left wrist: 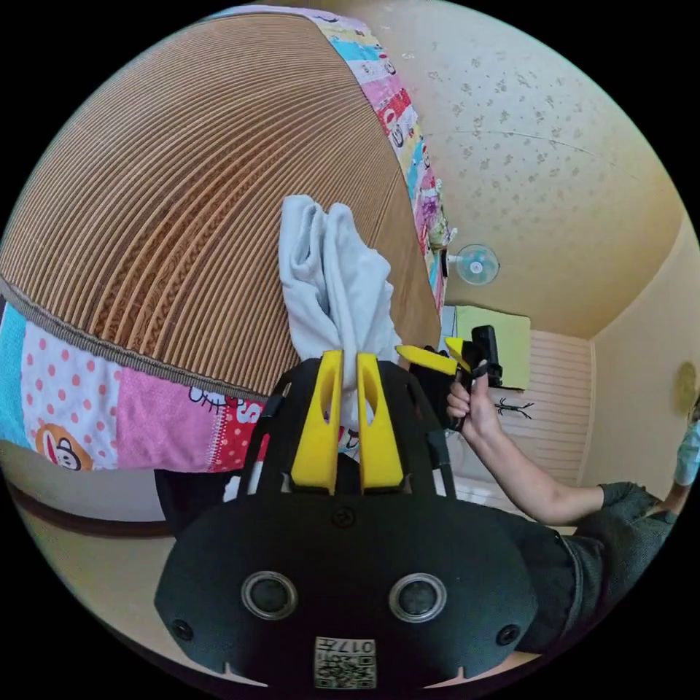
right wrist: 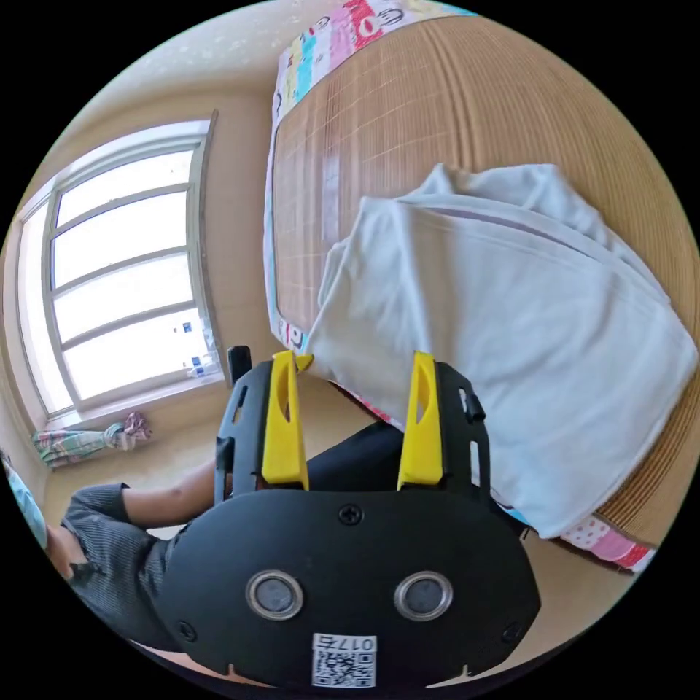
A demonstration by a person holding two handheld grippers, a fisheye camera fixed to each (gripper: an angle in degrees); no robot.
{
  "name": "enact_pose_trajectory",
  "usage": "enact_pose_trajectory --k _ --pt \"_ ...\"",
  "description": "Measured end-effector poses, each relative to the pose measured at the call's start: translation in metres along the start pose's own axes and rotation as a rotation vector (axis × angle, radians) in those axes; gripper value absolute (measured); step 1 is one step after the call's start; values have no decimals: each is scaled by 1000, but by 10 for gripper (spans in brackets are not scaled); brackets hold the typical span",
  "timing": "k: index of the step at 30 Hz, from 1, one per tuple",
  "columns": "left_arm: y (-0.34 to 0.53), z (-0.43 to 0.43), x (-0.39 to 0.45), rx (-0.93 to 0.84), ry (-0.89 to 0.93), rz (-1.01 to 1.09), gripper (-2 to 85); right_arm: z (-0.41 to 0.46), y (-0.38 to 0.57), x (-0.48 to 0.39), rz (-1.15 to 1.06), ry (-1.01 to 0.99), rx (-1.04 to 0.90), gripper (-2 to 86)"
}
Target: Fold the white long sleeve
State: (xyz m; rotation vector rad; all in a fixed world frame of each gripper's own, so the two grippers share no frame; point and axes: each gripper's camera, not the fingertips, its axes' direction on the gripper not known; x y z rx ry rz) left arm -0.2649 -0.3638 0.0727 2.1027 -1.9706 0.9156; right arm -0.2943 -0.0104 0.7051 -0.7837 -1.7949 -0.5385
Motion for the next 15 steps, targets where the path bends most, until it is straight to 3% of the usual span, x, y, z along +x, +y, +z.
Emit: enact_pose_trajectory --k 3,6,10,12,15 --pt "2 14 58 -65 13 179 31 29 -55 -44 -54 31 -171 252" --pt "10 44 116 -180 -67 365 26 51 -91 -80 -115 255 -284 244" --pt "27 79 166 -245 -240 507 26 96 -104 -85 -190 648 -612 135" --pt "35 85 179 -266 -320 563 34 85 -98 -83 -246 694 -611 109" --pt "44 79 195 -275 -278 641 49 9 -78 -63 -271 486 -414 99"
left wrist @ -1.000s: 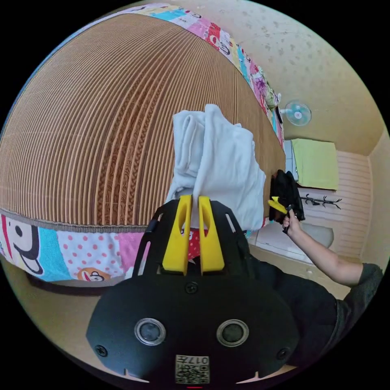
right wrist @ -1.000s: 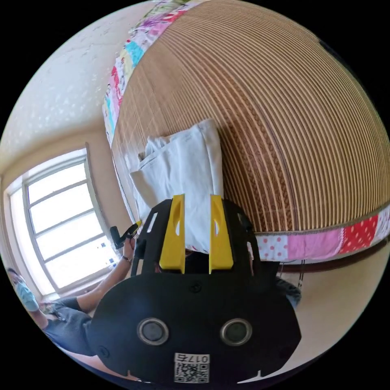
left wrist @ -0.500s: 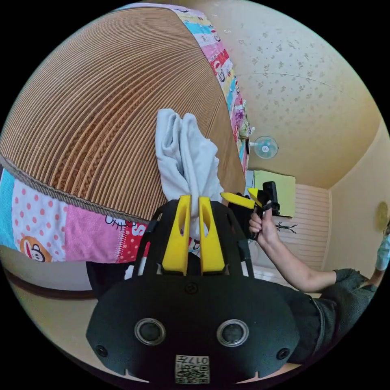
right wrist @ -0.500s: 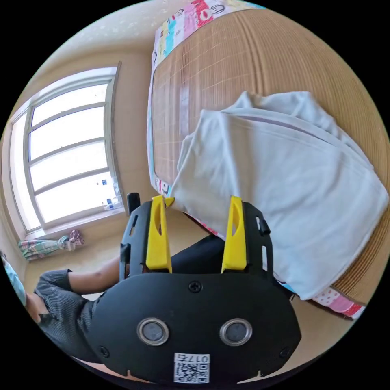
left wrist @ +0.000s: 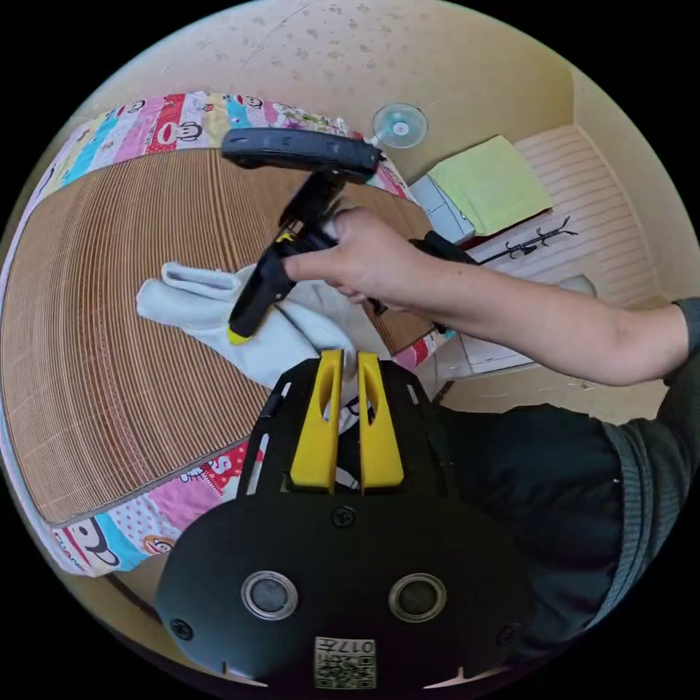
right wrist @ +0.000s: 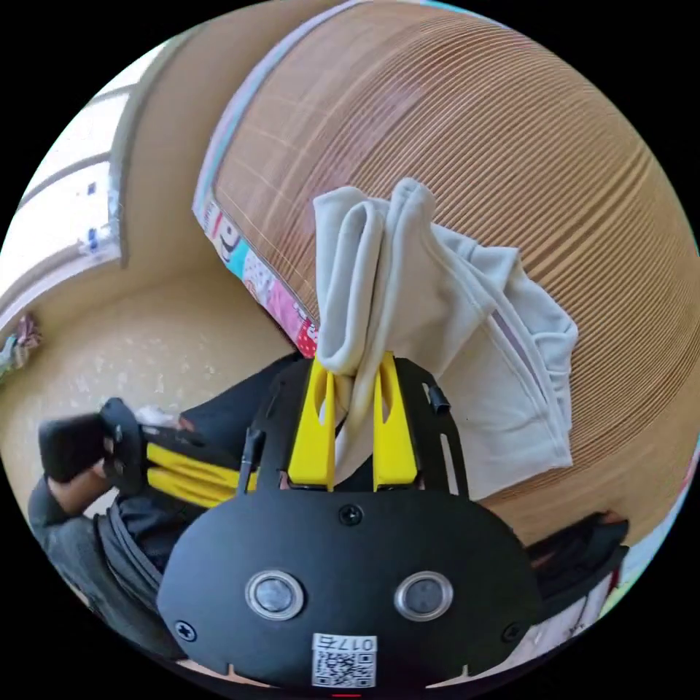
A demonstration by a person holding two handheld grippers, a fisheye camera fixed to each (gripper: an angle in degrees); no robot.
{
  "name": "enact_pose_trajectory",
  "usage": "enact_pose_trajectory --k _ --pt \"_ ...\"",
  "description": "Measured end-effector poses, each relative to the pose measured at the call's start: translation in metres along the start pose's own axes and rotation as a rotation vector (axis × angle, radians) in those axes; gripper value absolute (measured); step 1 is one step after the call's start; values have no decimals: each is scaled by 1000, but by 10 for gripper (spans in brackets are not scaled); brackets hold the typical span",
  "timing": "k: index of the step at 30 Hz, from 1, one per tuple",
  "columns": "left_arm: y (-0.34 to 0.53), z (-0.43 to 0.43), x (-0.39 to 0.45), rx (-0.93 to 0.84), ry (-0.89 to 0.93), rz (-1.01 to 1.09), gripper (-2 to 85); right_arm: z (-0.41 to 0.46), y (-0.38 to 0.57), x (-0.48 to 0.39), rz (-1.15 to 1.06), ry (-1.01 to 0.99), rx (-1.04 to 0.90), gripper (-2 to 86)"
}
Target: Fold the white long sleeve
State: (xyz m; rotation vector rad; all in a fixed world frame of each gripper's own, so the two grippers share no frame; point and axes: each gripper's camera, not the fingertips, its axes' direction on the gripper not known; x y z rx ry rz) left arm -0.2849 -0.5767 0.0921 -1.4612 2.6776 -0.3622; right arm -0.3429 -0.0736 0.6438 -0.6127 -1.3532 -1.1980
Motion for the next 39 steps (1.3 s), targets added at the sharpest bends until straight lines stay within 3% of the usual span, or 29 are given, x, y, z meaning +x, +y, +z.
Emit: enact_pose_trajectory --k 2,6,9,11,14,18,22,25,29,33,36,38,39 --pt "4 -10 2 41 67 23 75 -32 77 56 -21 -214 233 96" --pt "2 5 -22 -17 139 -59 97 -32 213 161 35 -481 515 100" --pt "-9 39 -52 -101 181 -169 125 22 310 259 392 -594 520 107" --pt "-25 72 -74 -161 203 -235 142 75 384 313 743 -641 474 115" --pt "-47 123 -103 -278 218 -309 183 113 448 333 875 -787 620 136" --pt "-62 179 -129 -386 256 -379 203 143 477 334 871 -937 754 162" --pt "-52 252 -135 -647 431 -466 131 198 480 330 884 -1175 770 232" --pt "-48 268 -116 -668 538 -494 80 228 470 330 797 -1332 807 274" --pt "-51 266 -73 -625 677 -476 67 236 467 347 707 -1469 1029 290" --pt "-54 252 -49 -635 653 -467 69 221 463 375 699 -1524 1133 205" --pt "-57 221 -51 -531 543 -479 120 202 445 391 686 -1501 935 141" --pt "-45 197 -78 -367 534 -685 285 187 433 395 630 -1550 883 141" --pt "-40 193 -86 -328 546 -747 288 184 433 395 633 -1554 875 143"
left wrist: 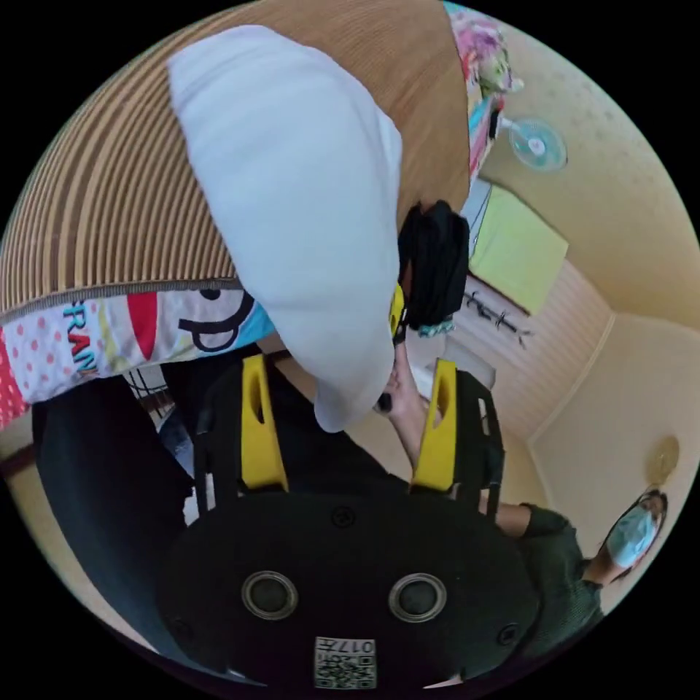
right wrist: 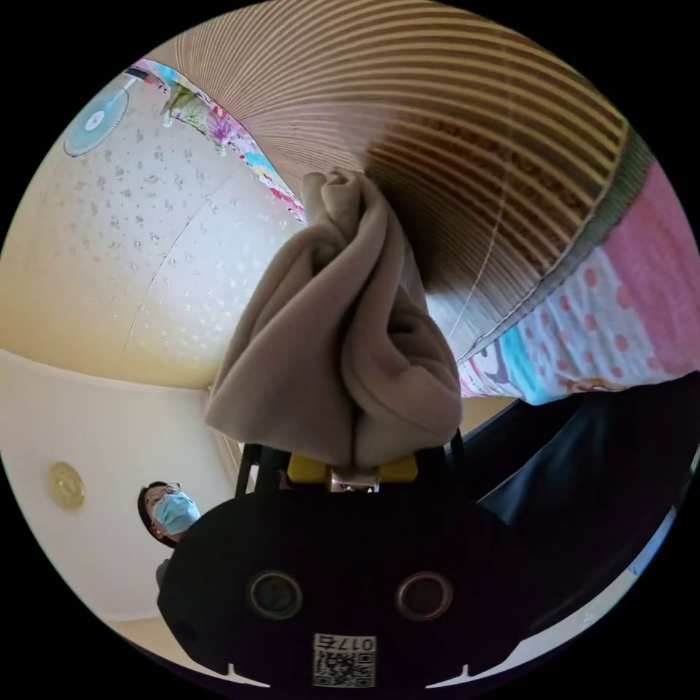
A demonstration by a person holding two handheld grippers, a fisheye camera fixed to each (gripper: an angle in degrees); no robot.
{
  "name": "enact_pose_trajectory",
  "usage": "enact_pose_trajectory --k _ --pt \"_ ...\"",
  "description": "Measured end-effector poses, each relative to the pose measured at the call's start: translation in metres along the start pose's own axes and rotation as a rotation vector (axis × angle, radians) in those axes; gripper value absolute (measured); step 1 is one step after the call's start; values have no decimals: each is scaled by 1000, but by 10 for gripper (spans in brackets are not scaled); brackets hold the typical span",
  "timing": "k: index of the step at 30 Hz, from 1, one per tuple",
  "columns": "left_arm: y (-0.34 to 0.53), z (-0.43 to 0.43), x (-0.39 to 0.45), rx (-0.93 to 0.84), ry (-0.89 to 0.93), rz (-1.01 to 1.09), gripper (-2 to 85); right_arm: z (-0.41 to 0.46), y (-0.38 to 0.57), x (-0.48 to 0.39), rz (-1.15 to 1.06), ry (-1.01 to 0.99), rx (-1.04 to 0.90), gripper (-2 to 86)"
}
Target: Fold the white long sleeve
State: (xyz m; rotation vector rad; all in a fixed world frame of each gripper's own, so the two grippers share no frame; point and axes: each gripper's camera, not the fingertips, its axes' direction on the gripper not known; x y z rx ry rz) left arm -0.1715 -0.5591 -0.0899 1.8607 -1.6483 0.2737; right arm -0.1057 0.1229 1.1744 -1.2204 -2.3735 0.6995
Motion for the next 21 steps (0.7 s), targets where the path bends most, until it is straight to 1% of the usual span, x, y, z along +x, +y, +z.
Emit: enact_pose_trajectory --k 1,2,3,4,5,6,7,9,11,12,14,15,17,18,20,21 --pt "0 -16 -12 82 91 -43 295 3 0 -7 8 18 -6 145" --pt "0 -30 -24 159 179 -64 279 7 0 -16 1 53 -21 147" --pt "0 -35 -30 189 217 -80 271 9 0 -20 -2 69 -28 148" --pt "-3 -42 -43 209 290 -122 249 14 1 -26 2 94 -40 150" --pt "-8 -43 -55 178 333 -162 219 20 3 -30 19 105 -44 152" --pt "-9 -44 -59 167 340 -170 200 23 5 -31 30 104 -42 153" --pt "-7 -50 -63 166 344 -158 174 30 6 -32 48 86 -44 154" --pt "0 -69 -60 188 392 -95 151 47 5 -37 44 69 -82 156" --pt "19 -115 -43 235 353 7 134 88 1 -52 -17 102 -177 158" --pt "25 -130 -39 248 336 25 131 102 0 -56 -35 117 -204 158" --pt "52 -200 -21 324 273 129 127 168 -2 -66 -117 133 -307 160" --pt "60 -220 -15 345 253 163 127 187 -1 -67 -135 124 -326 160" --pt "93 -303 8 418 141 273 125 266 9 -67 -201 82 -379 161" --pt "101 -325 13 434 111 291 125 287 13 -67 -220 71 -392 161" --pt "132 -405 33 467 7 348 126 366 33 -58 -290 5 -415 161" --pt "138 -424 38 466 -22 359 127 384 38 -54 -302 -13 -422 161"
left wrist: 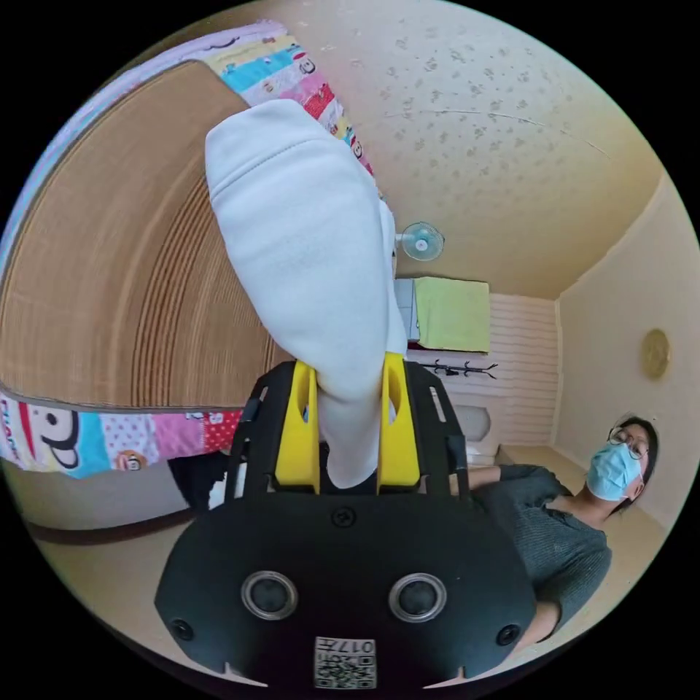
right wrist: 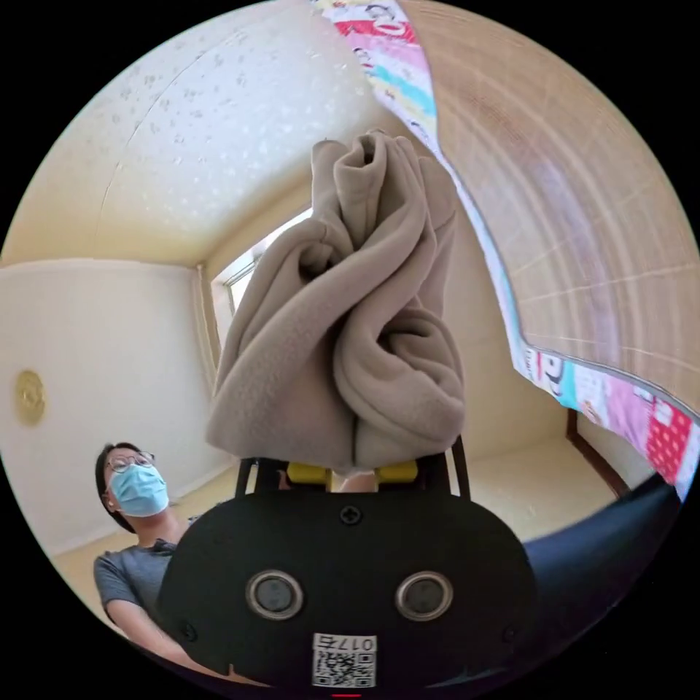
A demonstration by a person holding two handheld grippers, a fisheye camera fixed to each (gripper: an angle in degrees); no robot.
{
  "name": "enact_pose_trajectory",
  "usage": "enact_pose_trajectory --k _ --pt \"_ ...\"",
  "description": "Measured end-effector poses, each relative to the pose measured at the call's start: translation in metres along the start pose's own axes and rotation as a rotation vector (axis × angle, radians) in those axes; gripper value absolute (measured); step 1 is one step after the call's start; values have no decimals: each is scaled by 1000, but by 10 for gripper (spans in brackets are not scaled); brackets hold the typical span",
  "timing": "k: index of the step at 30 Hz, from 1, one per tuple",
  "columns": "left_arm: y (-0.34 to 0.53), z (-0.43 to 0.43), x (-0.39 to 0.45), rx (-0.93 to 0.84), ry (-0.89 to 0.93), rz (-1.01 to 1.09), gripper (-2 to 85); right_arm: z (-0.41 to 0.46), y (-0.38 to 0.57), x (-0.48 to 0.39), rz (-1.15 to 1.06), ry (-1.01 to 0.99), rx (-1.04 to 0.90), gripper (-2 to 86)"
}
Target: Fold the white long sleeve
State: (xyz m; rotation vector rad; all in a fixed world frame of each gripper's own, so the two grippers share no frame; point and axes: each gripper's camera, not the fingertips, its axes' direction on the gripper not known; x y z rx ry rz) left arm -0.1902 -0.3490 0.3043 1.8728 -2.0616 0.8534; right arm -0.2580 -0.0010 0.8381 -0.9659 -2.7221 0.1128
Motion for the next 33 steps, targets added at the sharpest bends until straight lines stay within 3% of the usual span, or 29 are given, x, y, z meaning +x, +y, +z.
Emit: enact_pose_trajectory --k 3,5,9,12,14,15,19,23,25,27,28,30,33 --pt "-18 -81 -7 -50 -168 -37 150 82 -15 38 49 54 -162 159" --pt "-15 -131 -50 -37 -332 -183 169 114 -23 89 211 201 -383 153" --pt "49 -170 -144 57 -527 -507 170 67 -19 148 377 355 -512 76" --pt "151 -134 -233 43 -399 -786 163 -46 -11 149 385 357 -350 31" --pt "245 -68 -281 21 -234 -971 154 -161 20 131 452 466 -143 17" --pt "268 -49 -288 21 -196 -1014 153 -189 32 123 469 495 -87 15" --pt "406 93 -289 117 102 -1282 142 -342 167 54 576 577 437 6" --pt "465 196 -253 383 349 -1518 113 -378 306 28 424 333 901 4" --pt "457 215 -247 502 450 -1604 111 -365 345 37 323 249 1002 5" --pt "417 218 -251 617 530 -1507 103 -344 372 58 266 177 1049 5" --pt "376 215 -255 634 563 -1360 89 -326 384 77 246 125 1068 6" --pt "302 206 -252 543 542 -1125 75 -301 397 103 214 47 1100 7" --pt "172 198 -206 267 308 -771 79 -264 406 141 179 -103 1191 11"
